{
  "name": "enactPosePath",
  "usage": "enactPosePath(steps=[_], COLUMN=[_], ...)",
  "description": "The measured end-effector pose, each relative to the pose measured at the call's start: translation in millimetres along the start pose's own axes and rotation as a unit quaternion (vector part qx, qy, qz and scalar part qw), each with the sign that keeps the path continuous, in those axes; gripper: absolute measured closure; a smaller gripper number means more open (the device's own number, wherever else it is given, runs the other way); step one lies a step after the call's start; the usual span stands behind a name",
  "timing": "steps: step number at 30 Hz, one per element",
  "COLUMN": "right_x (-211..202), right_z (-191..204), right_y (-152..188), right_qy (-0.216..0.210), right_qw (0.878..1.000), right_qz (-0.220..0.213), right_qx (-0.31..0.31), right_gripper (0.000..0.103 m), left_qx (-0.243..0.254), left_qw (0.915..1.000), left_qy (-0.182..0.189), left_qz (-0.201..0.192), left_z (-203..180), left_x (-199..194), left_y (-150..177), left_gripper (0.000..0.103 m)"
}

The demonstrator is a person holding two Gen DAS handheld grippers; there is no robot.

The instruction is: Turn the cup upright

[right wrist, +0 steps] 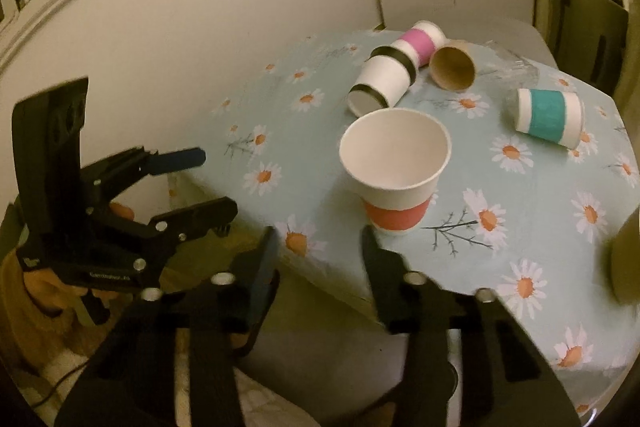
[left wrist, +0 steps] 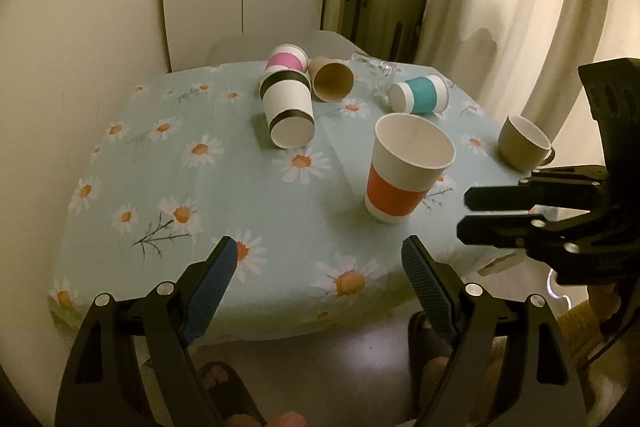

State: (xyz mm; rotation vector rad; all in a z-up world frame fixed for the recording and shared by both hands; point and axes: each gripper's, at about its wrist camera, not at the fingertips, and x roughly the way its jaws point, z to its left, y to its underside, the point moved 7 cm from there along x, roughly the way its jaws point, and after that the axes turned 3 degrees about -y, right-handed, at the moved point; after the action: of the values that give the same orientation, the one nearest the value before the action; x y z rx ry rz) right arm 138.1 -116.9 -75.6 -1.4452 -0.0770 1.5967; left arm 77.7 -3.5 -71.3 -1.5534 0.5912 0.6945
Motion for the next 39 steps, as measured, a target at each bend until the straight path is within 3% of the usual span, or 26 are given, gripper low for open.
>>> enactPosePath(steps=[3,7,12,14,18,25,31,33,35,39], right_x=[12.5,26.8,56.7,53.1,22.4,17.5,2.2,-5.8,-15.5,-37.6], right_z=[-0.3,-8.6,-19.5,-40.8,-48.6,-42.4,-34.0,-34.1,-31.2,-26.3], right_y=[4.5,7.3,4.0,-28.1,-61.2,-26.8,-30.5,-32.5,-33.5,-31.7], right_qy=[-0.001,0.008,0.017,0.056,0.015,-0.027,-0.038,-0.03,-0.022,0.015], right_qw=[1.0,0.998,0.99,0.994,1.0,0.998,0.996,0.994,0.992,0.988], right_qz=[0.027,0.06,0.13,0.088,0.0,0.012,-0.017,-0.036,-0.054,-0.097], right_qx=[-0.008,-0.01,-0.044,-0.027,0.027,0.06,0.083,0.096,0.108,0.115], right_gripper=[0.094,0.096,0.097,0.098,0.098,0.098,0.098,0.091,0.059,0.031], left_qx=[0.004,0.004,0.007,0.01,0.01,0.006,0.017,0.011,0.006,0.008], left_qw=[1.0,0.9999,0.9997,0.9997,0.9997,0.9997,0.9996,0.9998,0.9999,0.9999], left_qy=[-0.003,-0.001,0.001,0.002,0.003,0.006,0.005,0.007,0.014,0.014], left_qz=[0.006,0.013,0.021,0.022,0.023,0.024,0.023,0.012,0.003,-0.003], left_z=[0.6,1.9,1.3,0.8,2.5,1.0,-4.2,-2.8,-2.3,-4.9], left_x=[0.6,1.6,4.2,4.5,4.2,3.3,3.3,0.7,-2.8,-5.0], left_y=[3.3,5.5,6.8,7.5,8.2,8.2,12.8,10.5,7.1,5.0], left_gripper=[0.021,0.021,0.021,0.021,0.021,0.021,0.021,0.021,0.021,0.021])
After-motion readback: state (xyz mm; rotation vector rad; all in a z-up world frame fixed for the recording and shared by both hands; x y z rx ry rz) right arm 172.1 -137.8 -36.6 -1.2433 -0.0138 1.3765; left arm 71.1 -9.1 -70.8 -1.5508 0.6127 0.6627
